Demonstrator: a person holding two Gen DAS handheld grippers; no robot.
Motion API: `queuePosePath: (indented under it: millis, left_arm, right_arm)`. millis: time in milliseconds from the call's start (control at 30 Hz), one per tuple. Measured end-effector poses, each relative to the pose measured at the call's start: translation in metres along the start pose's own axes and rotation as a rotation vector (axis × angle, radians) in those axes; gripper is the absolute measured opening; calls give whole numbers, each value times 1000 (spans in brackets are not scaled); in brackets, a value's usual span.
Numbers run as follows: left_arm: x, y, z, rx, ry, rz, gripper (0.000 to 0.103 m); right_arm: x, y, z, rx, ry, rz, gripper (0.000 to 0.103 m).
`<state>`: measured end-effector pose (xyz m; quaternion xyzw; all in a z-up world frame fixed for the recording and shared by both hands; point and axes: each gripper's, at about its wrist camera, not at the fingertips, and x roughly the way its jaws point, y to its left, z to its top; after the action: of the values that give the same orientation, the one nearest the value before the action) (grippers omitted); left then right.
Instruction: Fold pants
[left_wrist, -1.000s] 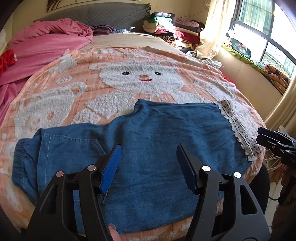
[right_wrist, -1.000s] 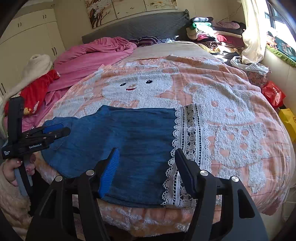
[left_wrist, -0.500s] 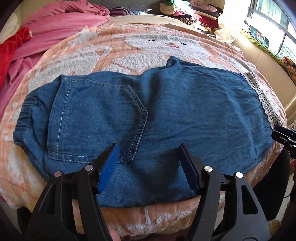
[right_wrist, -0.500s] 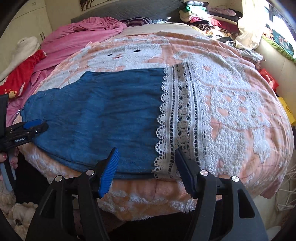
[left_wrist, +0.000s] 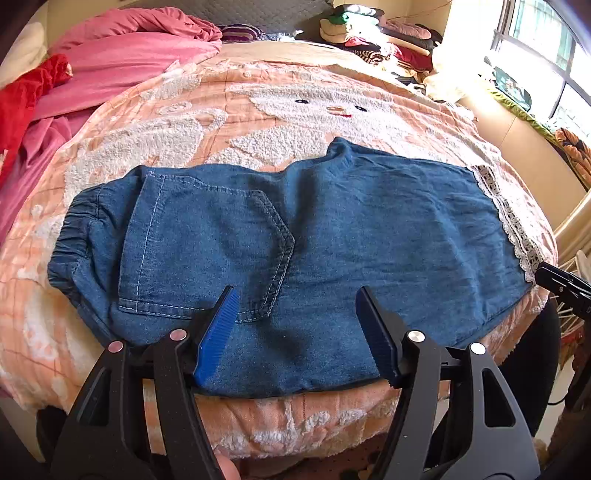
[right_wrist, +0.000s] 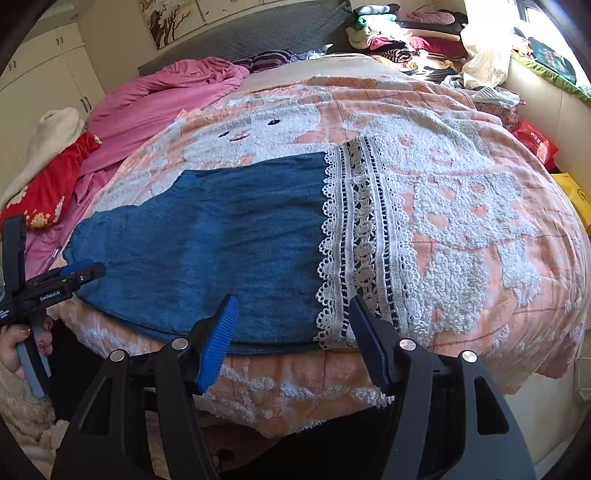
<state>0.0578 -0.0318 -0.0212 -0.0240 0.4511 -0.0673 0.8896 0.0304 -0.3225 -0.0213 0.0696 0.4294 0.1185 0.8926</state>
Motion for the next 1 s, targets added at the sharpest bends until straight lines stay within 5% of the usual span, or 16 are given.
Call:
queuePosePath:
  millis: [200, 267, 300, 1000]
  left_arm:
    - [-11, -9, 9, 13, -28, -17, 62]
    - [-14, -12, 12, 18, -37, -27, 63]
    - [-15, -13, 14, 19, -40, -30, 64]
    - [-12, -64, 64, 127, -97, -96, 77]
  right_arm:
    - [-12, 6, 5, -7, -24, 12, 61]
    - [-16, 7, 7, -2, -32, 8, 82]
    - [-18, 7, 8, 1, -45, 4, 83]
    - [-34, -13, 19, 54, -114, -39, 88]
